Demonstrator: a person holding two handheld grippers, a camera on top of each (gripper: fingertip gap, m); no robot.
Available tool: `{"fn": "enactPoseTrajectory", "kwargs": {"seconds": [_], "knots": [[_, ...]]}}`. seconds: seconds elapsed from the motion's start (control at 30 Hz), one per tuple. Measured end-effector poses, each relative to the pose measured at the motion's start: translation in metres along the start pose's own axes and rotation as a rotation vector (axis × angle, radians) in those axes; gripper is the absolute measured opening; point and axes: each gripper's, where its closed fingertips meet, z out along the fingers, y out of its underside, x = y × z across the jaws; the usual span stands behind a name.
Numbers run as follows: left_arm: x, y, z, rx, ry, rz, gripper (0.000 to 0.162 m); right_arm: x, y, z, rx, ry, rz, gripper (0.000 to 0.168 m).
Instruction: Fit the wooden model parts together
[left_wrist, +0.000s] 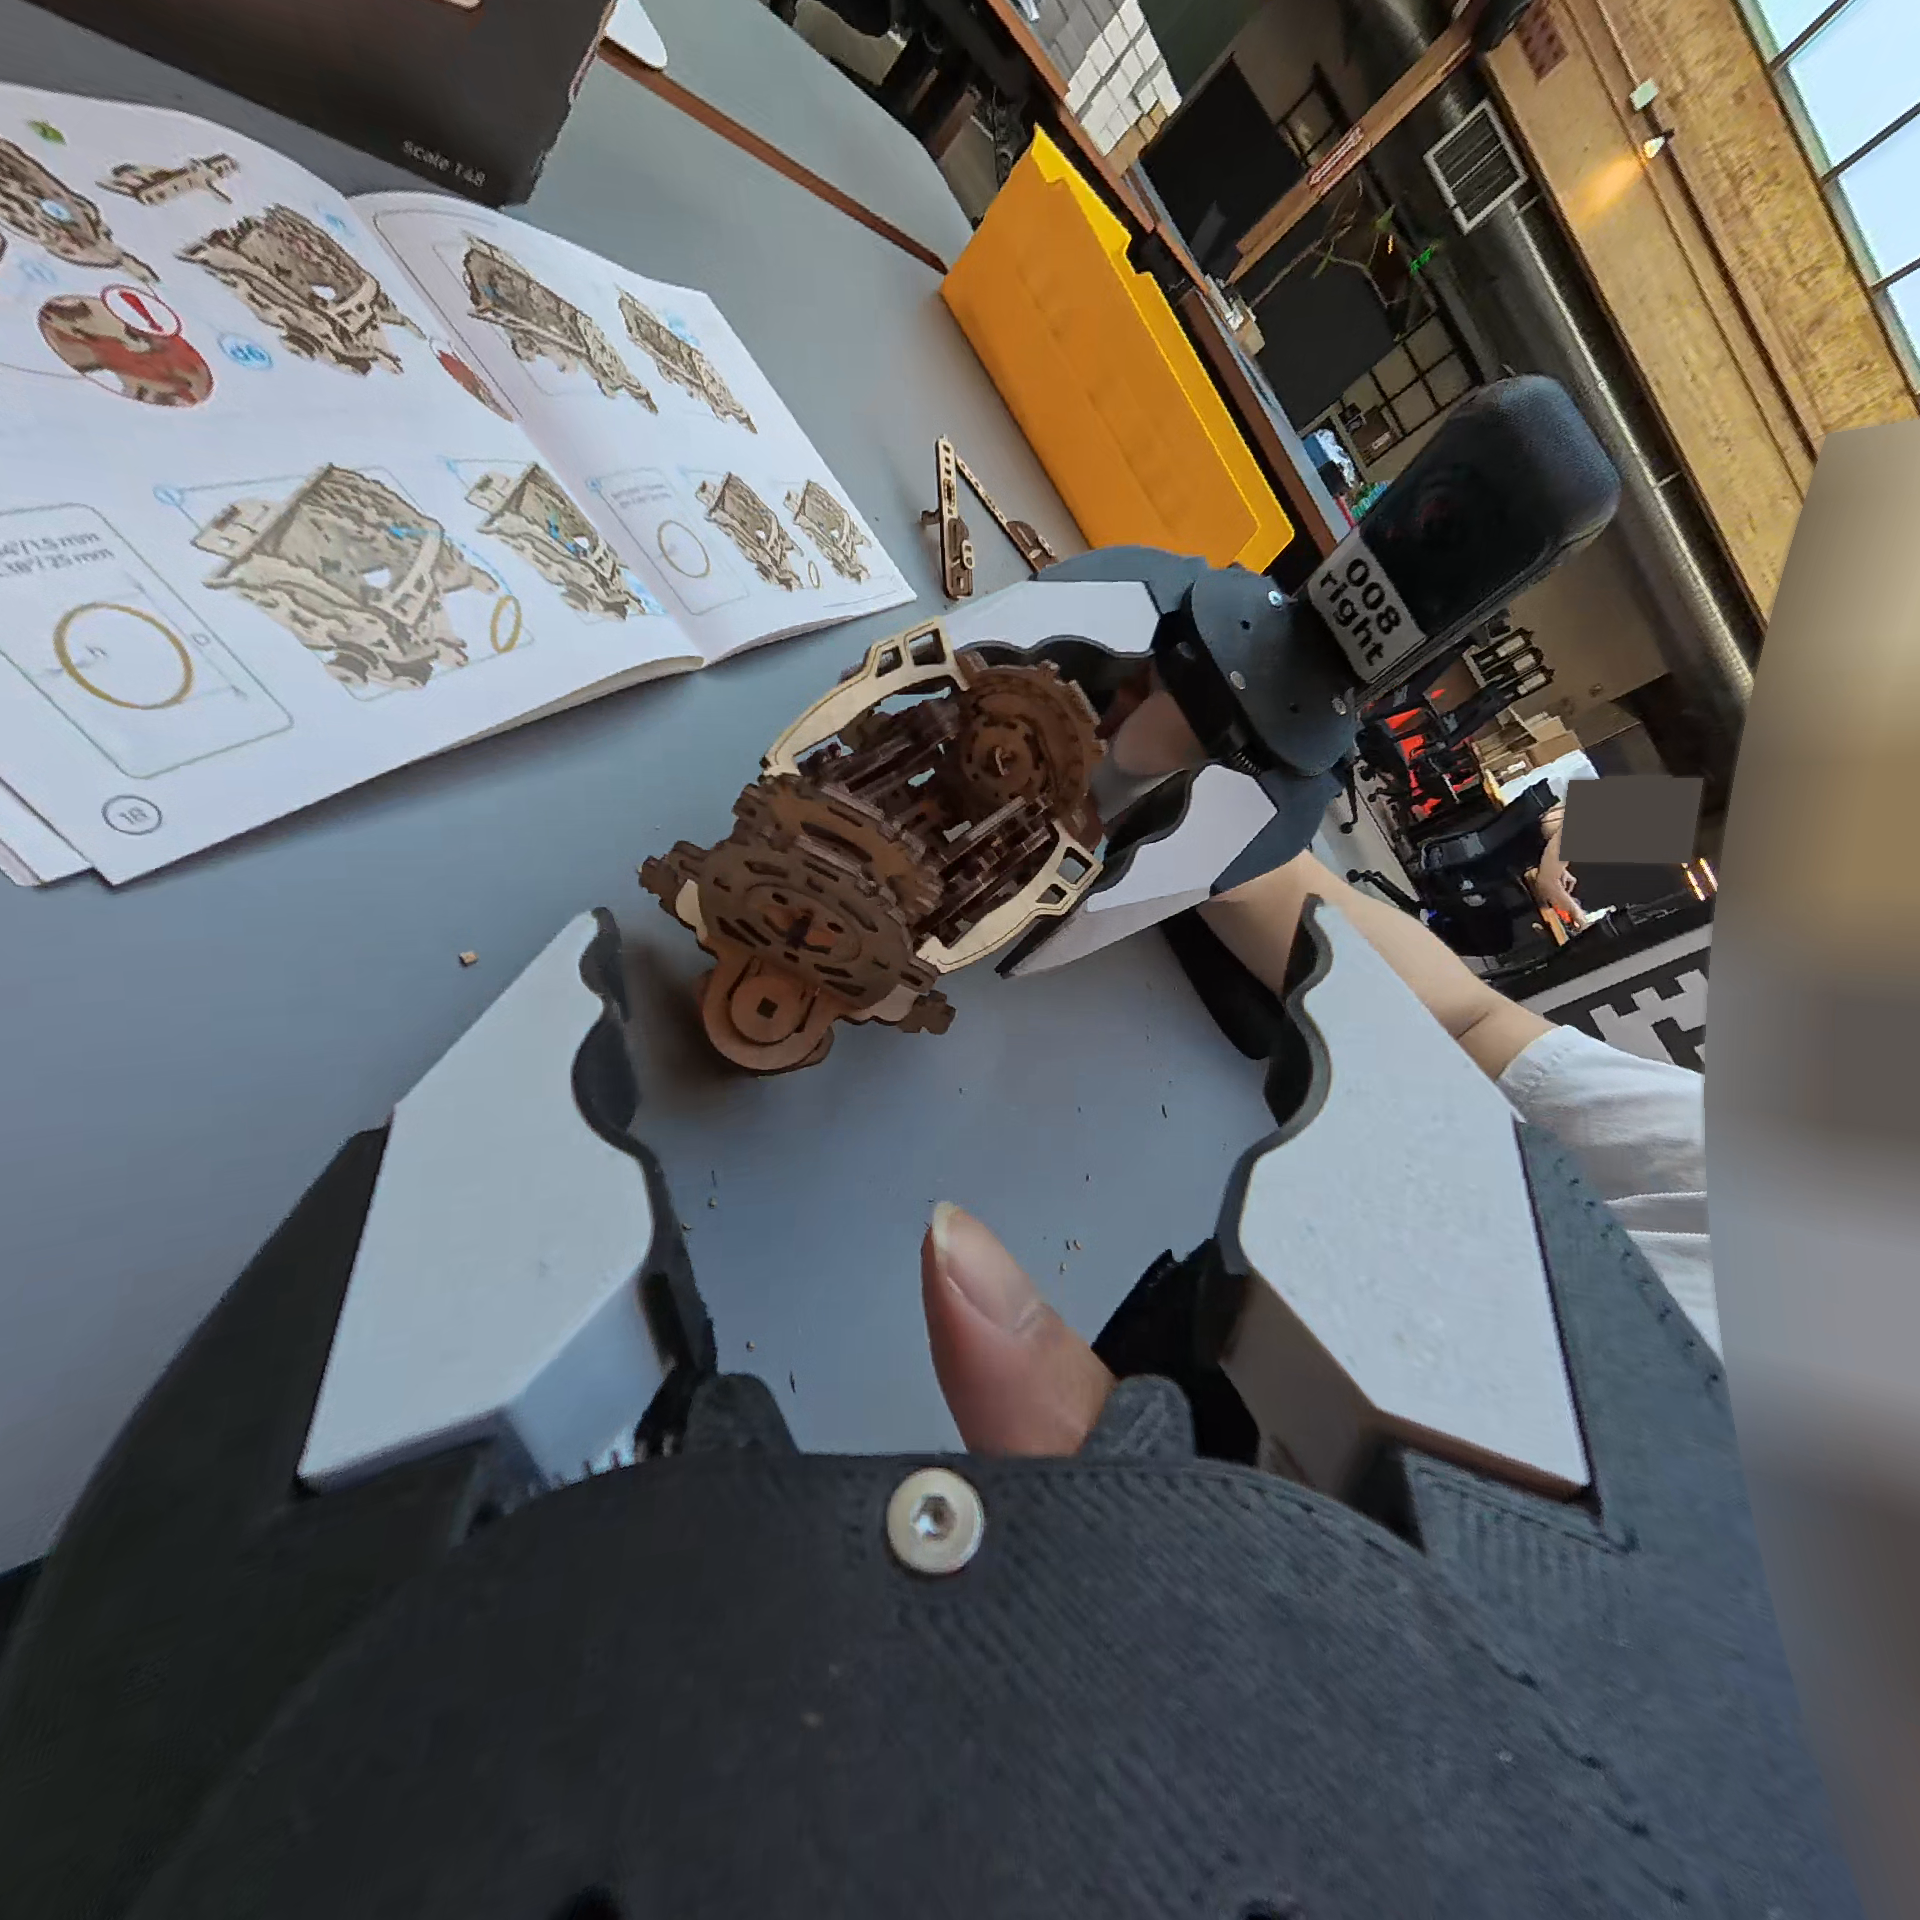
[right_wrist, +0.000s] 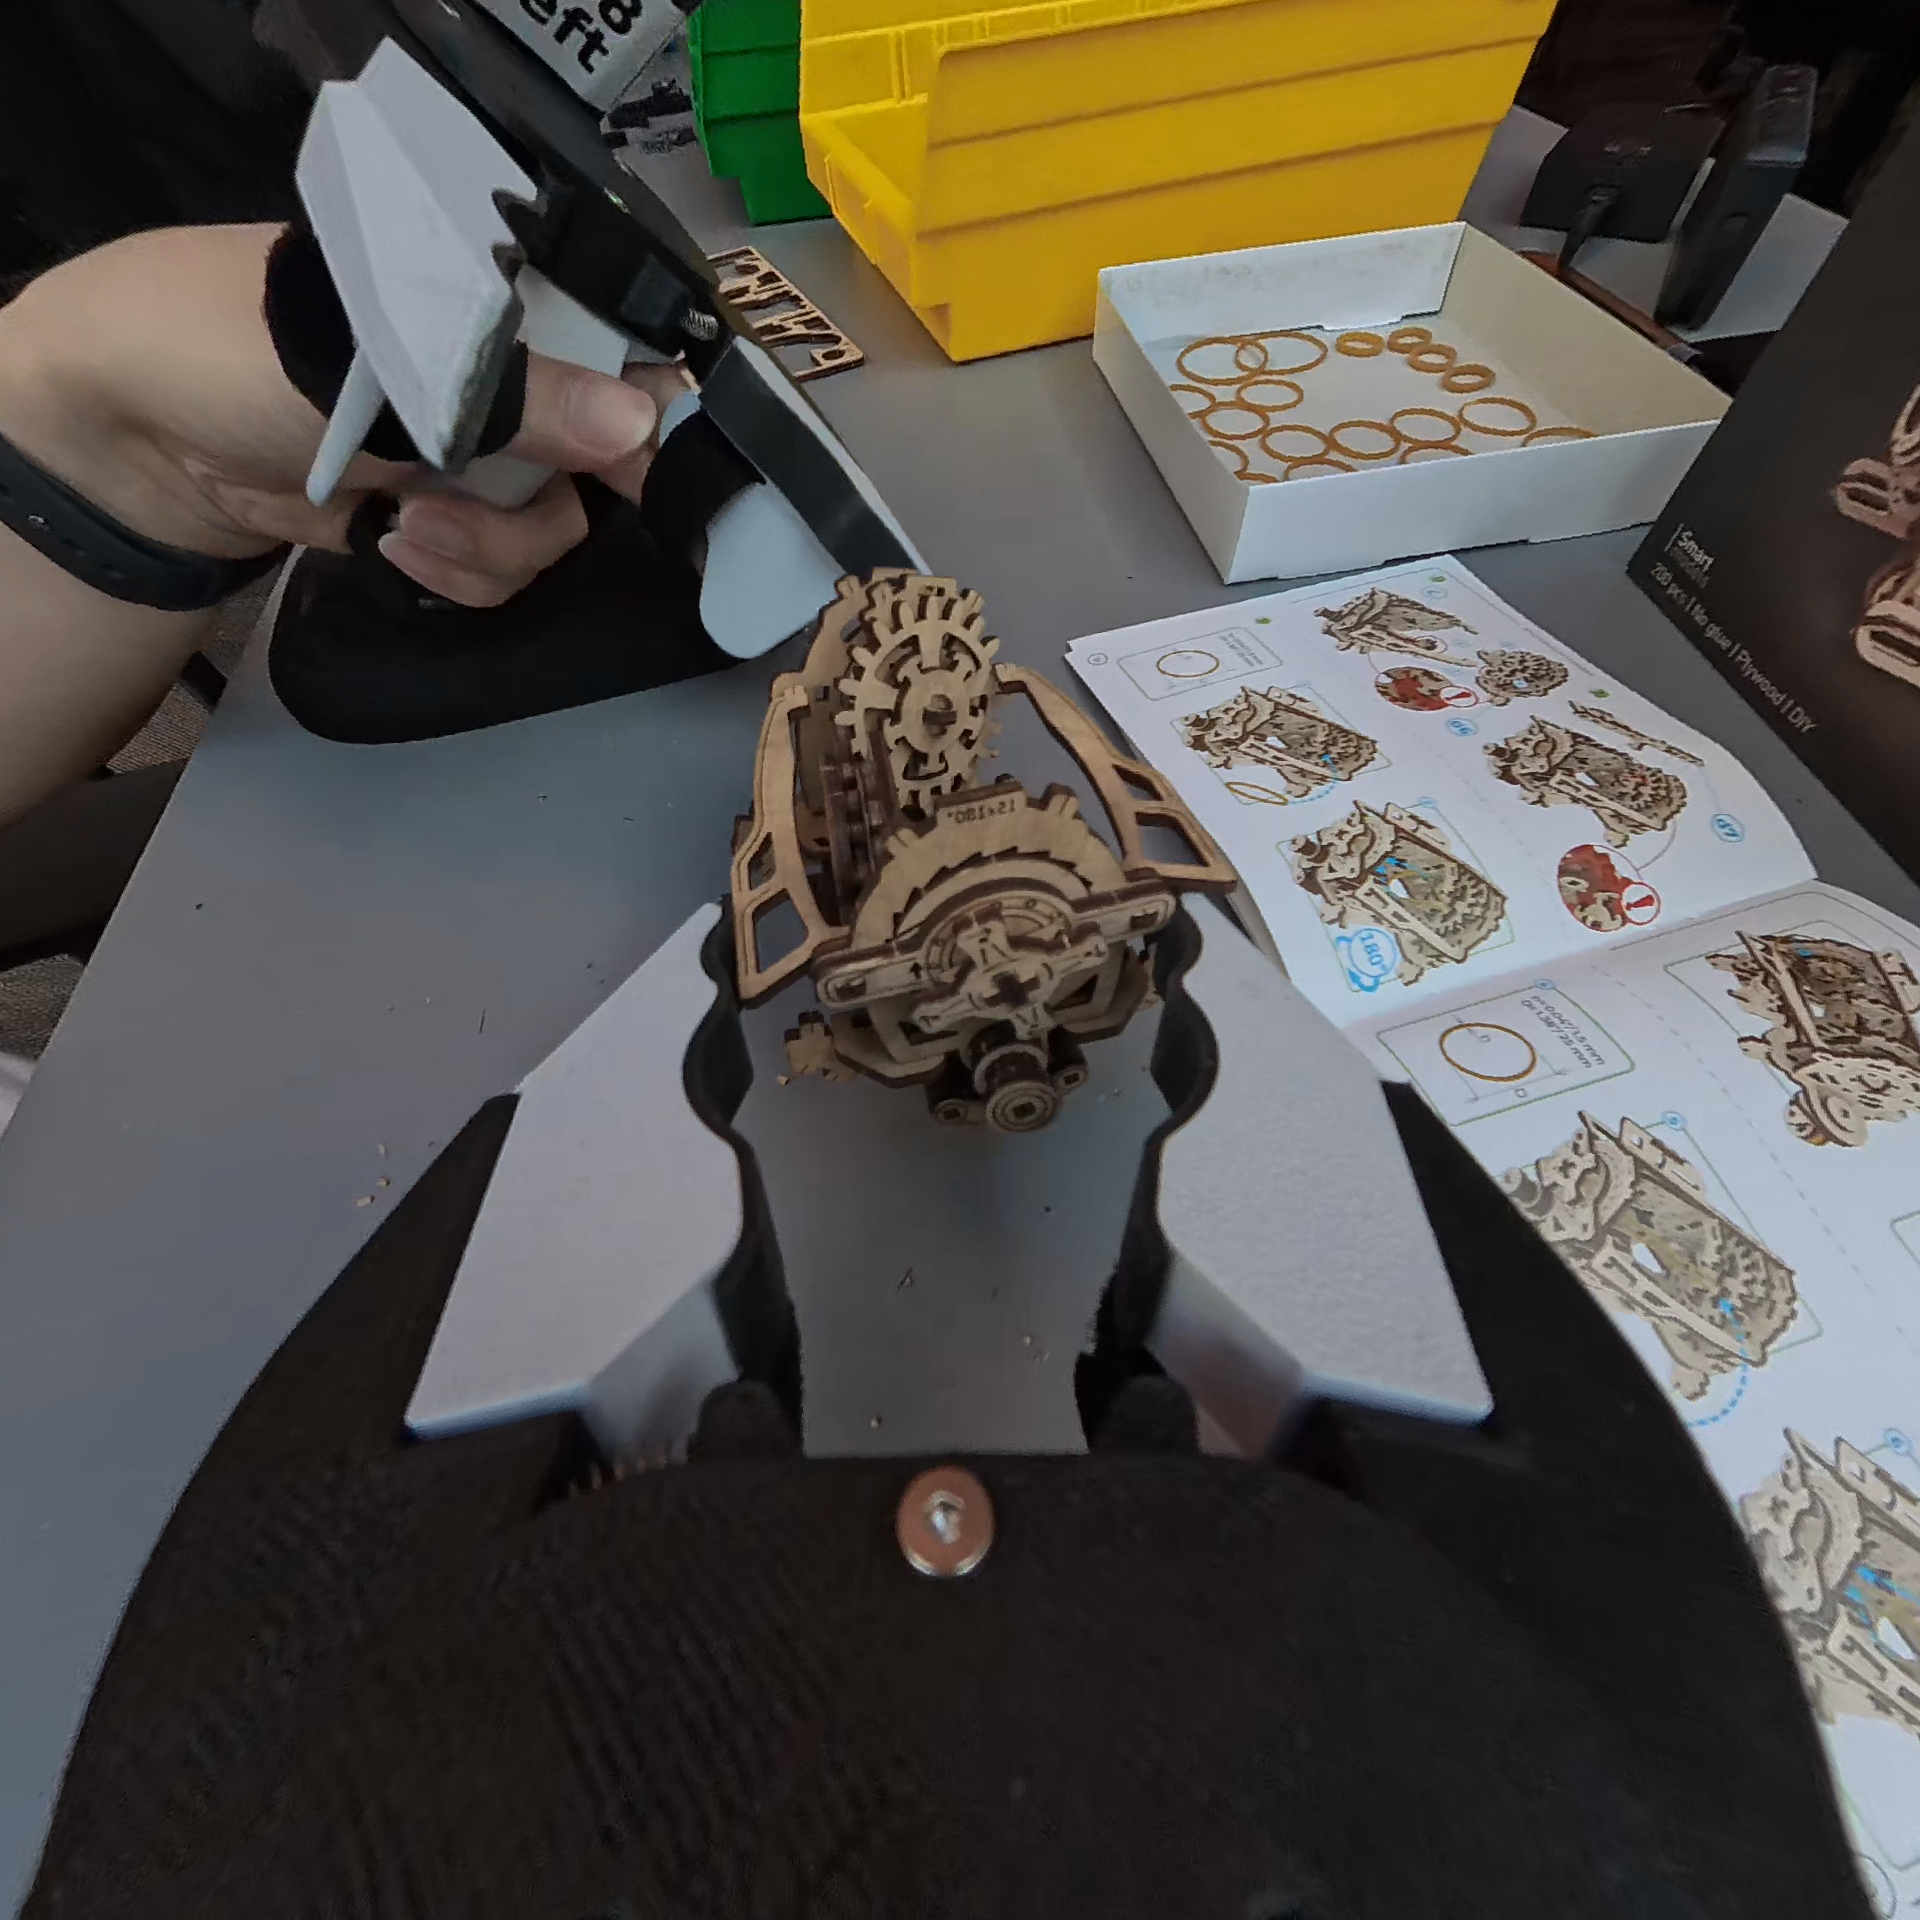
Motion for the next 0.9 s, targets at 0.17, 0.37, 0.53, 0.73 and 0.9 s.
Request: {"fn": "enactPoseTrajectory", "kwargs": {"seconds": [0.17, 0.37, 0.53, 0.73, 0.9], "knots": [[-0.003, 0.001, 0.001, 0.003, 0.028, -0.03, 0.114, -0.005, -0.001, 0.002, -0.012, 0.005, -0.04, 0.078], [-0.004, 0.011, 0.005, -0.02, 0.049, -0.043, 0.106, -0.009, -0.001, 0.003, -0.026, 0.011, -0.085, 0.078], [-0.001, 0.011, 0.003, 0.01, 0.086, -0.038, 0.096, -0.016, 0.005, 0.005, -0.067, 0.012, -0.146, 0.078], [0.003, 0.018, 0.005, 0.001, 0.079, -0.029, 0.098, -0.024, 0.005, 0.009, -0.089, 0.011, -0.185, 0.078], [0.01, 0.017, -0.005, 0.077, 0.095, -0.055, 0.109, -0.026, 0.005, 0.008, -0.092, 0.025, -0.228, 0.078]]}}
